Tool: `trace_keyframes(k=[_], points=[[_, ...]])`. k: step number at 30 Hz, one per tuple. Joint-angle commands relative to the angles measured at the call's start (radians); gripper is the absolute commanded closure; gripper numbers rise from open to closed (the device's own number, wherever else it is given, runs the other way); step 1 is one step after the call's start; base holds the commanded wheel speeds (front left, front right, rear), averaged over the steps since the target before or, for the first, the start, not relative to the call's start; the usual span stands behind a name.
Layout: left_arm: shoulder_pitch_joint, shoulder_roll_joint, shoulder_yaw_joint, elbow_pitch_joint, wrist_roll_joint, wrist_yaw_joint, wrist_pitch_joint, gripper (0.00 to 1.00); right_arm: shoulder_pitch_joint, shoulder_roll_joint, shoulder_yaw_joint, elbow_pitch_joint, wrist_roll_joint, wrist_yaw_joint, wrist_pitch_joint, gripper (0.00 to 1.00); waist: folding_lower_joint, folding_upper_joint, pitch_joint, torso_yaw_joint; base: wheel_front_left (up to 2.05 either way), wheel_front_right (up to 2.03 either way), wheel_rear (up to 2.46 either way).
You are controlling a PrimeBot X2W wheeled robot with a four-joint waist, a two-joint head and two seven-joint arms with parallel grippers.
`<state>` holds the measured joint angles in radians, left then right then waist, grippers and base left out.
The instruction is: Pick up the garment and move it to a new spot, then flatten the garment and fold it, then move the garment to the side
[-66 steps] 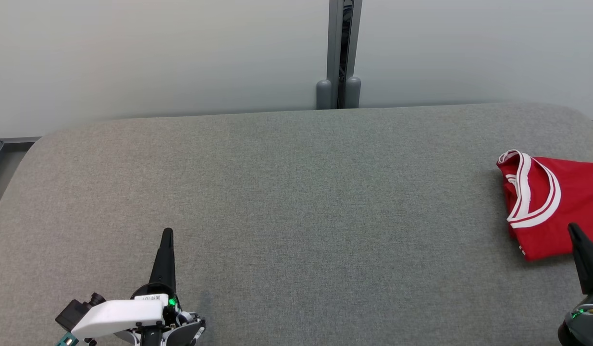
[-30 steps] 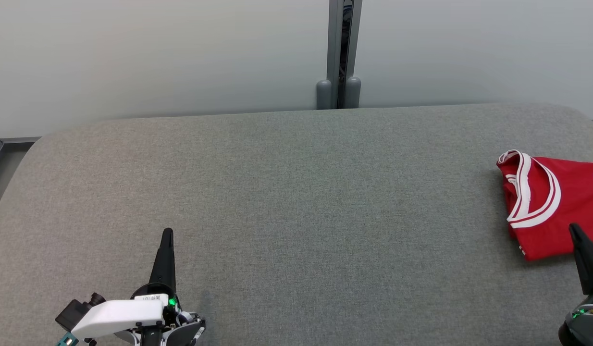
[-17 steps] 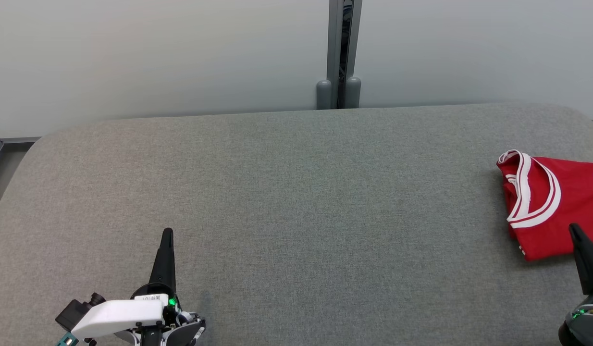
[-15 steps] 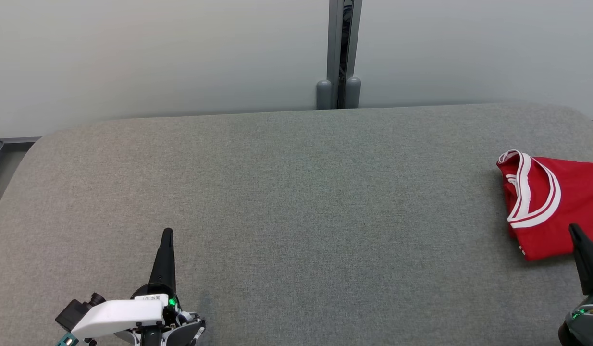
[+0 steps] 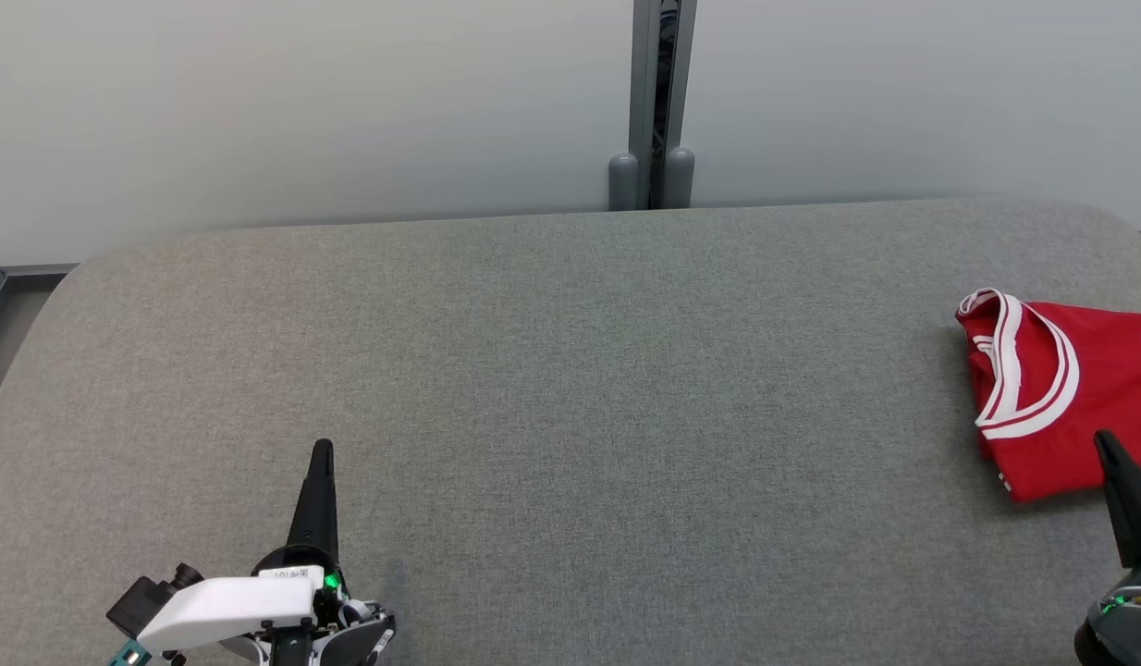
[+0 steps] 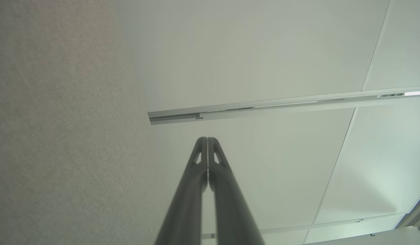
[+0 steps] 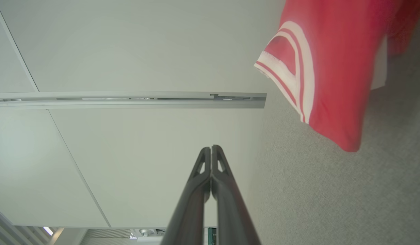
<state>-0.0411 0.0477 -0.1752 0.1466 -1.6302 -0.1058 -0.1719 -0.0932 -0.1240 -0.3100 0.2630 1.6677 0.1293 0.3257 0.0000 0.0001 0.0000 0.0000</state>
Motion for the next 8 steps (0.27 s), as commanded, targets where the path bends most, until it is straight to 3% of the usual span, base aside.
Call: trace_keyframes(k=[1, 8], points=[[-0.012, 0.003, 0.002, -0.002, -0.004, -0.006, 0.002, 1.0, -0.009, -0.002, -0.003, 0.0, -0.007, 0.003, 0.005, 1.0, 0.0, -0.0001, 0.0, 0.0, 0.0, 0.0, 0.0], [-0.012, 0.003, 0.002, -0.002, -0.004, -0.006, 0.002, 1.0, -0.01, -0.001, -0.004, 0.0, -0.008, 0.003, 0.006, 1.0, 0.0, -0.0001, 0.0, 0.0, 0.0, 0.0, 0.0]])
